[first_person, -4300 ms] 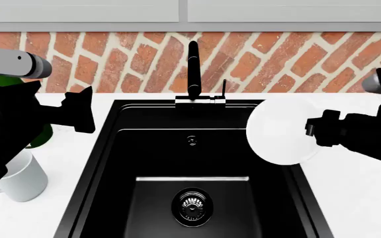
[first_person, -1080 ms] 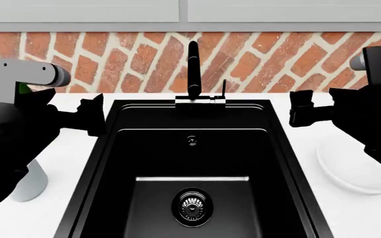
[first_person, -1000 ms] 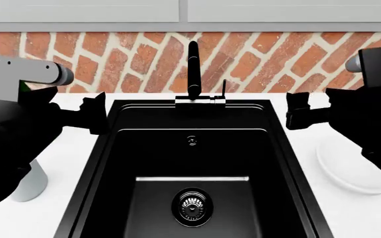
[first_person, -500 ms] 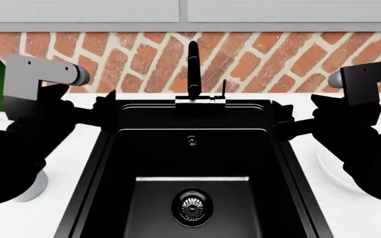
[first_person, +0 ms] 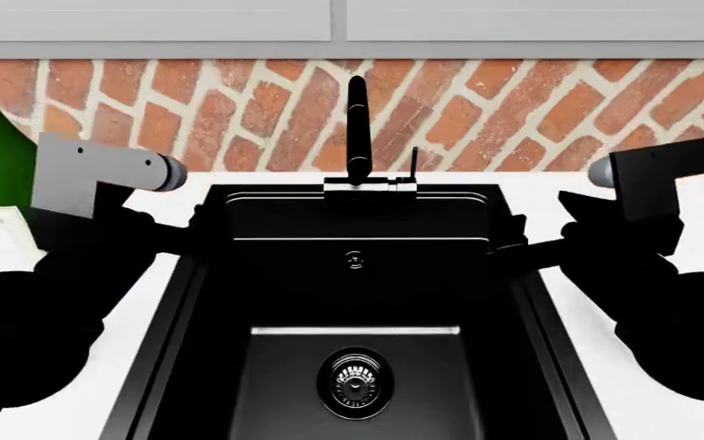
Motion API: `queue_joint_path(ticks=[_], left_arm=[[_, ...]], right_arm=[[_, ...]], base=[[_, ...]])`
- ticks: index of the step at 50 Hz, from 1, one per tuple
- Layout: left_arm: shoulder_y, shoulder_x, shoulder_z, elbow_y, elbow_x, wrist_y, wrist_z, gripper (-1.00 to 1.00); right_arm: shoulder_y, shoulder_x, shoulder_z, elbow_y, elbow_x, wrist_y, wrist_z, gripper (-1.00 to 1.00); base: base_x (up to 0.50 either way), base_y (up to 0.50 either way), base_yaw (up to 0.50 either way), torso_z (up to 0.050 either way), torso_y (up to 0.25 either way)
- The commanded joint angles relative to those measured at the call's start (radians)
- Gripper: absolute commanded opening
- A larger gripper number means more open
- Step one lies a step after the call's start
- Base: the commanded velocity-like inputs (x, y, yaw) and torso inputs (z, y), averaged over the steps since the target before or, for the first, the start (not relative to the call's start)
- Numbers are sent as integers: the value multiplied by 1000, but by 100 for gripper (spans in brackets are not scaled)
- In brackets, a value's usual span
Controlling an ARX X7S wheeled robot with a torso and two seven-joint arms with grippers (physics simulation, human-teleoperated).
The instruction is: Pick the cup and bowl from the sink and place them on the counter for drying.
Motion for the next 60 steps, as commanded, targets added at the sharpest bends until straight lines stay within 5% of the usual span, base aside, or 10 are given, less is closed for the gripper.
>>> queue_joint_path(ticks=[1,13,21,27,43,60], left_arm=[[89,-18,-52,53,-53,29,-41,100],[92,-79,-129,129,-258,2,-146,100],[1,-133,-147,173,-405,-34,-237,100],[-118,-94,-88,154,-465,-68,-324,100],[-346,-124,-56,70,-594,-127,-354,100],[-631,-23,63,-190,-460,-237,-233,100]], right_arm=[[-52,40,17,-78,6,-34,33,100],[-44,128,39,-200,84,-5,103,100],[64,193,97,-273,200,55,163,100],[154,207,133,-290,286,106,194,100],[383,113,146,-164,330,277,188,100],[607,-45,104,129,251,433,80,100]], base=[[0,0,0,0,0],[0,0,0,0,0],[0,0,0,0,0],[0,0,0,0,0],[0,0,0,0,0],[0,0,0,0,0]])
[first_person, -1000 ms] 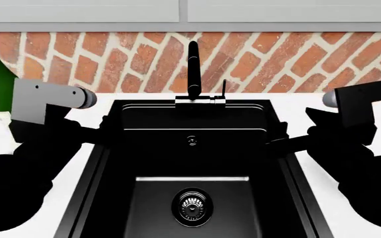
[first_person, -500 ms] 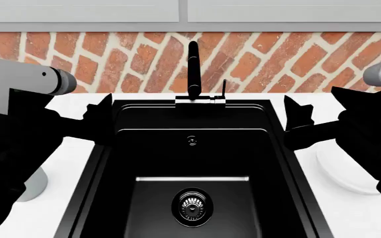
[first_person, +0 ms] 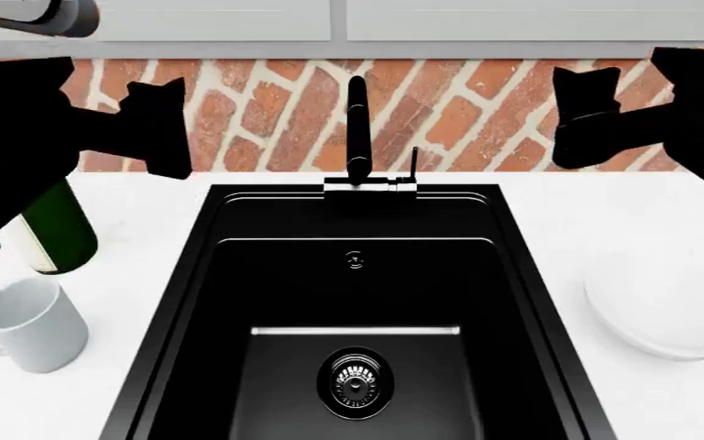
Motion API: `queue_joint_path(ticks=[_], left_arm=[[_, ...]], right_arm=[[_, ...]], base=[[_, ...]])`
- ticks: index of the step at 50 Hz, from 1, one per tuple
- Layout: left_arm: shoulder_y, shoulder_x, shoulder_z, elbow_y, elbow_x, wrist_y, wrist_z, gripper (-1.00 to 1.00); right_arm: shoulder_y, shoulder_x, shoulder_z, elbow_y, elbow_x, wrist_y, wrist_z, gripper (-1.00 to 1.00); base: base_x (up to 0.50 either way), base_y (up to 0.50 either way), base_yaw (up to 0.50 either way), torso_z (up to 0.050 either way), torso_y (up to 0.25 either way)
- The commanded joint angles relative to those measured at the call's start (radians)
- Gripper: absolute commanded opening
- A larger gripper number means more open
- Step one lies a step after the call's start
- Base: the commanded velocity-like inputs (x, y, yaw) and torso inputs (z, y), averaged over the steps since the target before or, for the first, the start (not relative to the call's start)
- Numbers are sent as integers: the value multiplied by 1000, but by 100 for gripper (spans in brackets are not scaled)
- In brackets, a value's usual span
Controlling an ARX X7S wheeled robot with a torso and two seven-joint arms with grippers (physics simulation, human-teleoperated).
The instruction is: Pick the cup and bowl from the sink and place them on the counter for drying.
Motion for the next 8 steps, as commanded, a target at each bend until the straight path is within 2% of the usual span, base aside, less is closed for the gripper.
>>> queue_joint_path(ticks=[1,8], left_arm=[[-153,51,48,-142,58,-51,82,100],[-235,85,88,-230,129,-75,150,100]], right_arm=[[136,-91,-14,166,-55,91,-66,100],[185,-133,-24,243,-93,106,-105,100]], base=[[0,0,0,0,0],[0,0,0,0,0]])
